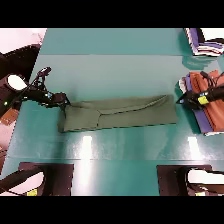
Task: Fold the shirts.
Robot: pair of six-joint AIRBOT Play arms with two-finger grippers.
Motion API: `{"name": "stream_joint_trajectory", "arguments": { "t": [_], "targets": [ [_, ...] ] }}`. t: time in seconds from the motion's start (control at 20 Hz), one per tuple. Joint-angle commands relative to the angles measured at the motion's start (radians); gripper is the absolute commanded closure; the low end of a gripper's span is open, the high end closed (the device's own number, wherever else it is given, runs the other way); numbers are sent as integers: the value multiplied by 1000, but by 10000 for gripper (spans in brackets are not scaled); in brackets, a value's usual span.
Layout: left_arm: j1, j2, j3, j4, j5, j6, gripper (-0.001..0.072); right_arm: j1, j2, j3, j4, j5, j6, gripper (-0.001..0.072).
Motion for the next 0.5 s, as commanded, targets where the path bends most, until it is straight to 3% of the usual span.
{"name": "stream_joint_trajectory", "arguments": {
  "t": [0.0,0.15,0.3,0.35,0.4,0.45],
  "targets": [
    [0,-1,8,-76,-22,3,671,-72,-42,-97,74,11,-79,121],
    [-1,-1,8,-144,0,3,674,-39,-99,-111,138,-18,-104,123],
    [-16,-1,8,-180,9,0,684,41,-146,-61,136,-32,-105,246],
    [-40,-2,8,-180,21,0,684,64,-155,-42,137,-32,-105,357],
    [-74,-4,8,-180,40,-9,684,84,-153,-29,135,-33,-114,563],
    [-117,-13,8,-180,73,-20,685,95,-142,-18,136,-32,-124,697]
  ]
}}
